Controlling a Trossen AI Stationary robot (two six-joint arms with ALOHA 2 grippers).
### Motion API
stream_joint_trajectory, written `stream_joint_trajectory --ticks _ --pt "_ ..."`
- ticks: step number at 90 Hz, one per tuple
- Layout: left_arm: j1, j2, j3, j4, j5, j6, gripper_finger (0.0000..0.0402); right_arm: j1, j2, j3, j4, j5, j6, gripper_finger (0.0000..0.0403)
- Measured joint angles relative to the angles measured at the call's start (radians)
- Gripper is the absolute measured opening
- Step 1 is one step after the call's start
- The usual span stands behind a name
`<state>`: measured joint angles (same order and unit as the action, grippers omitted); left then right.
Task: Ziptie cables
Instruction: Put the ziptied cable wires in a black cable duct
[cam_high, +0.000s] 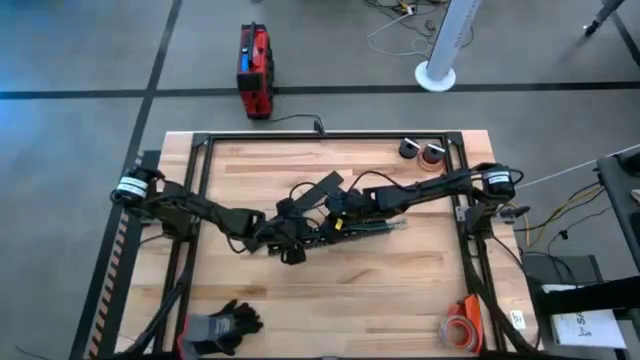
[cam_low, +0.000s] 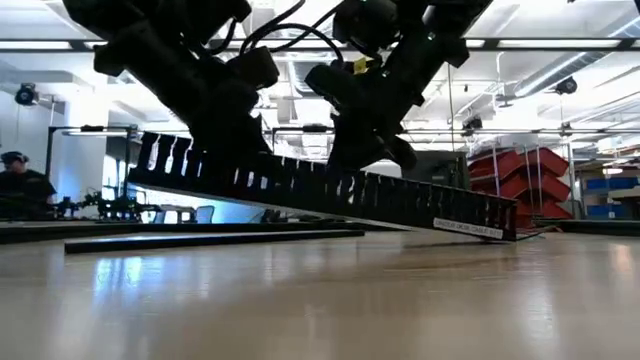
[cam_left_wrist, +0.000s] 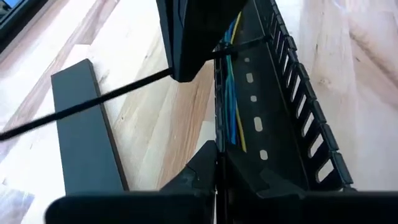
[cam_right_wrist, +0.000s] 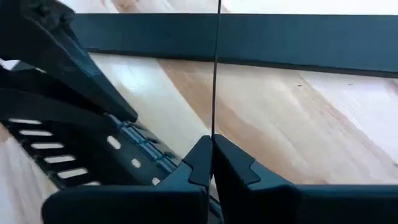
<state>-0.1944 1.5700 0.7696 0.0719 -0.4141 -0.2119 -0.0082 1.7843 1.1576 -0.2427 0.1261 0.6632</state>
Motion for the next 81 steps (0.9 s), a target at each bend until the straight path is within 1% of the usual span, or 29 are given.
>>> stream_joint_trajectory --ticks 11,30,59,81 --pt "0.000 0.000 0.000 -0.004 -0.005 -0.012 0.0006 0.001 -0.007 0.000 -0.031 0.016 0.010 0.0000" --pt "0.000 0.000 0.000 -0.020 -0.008 -0.026 0.0006 0.006 -0.009 0.000 -0.086 0.109 0.022 0.0000" --pt "0.006 -0.001 0.000 -0.017 -0.024 -0.044 0.0006 0.034 -0.003 0.000 -0.028 0.108 0.053 0.0000" --pt "0.009 -0.001 0.000 -0.006 -0.024 -0.060 0.0006 0.039 0.025 0.000 0.007 0.113 0.072 0.0000"
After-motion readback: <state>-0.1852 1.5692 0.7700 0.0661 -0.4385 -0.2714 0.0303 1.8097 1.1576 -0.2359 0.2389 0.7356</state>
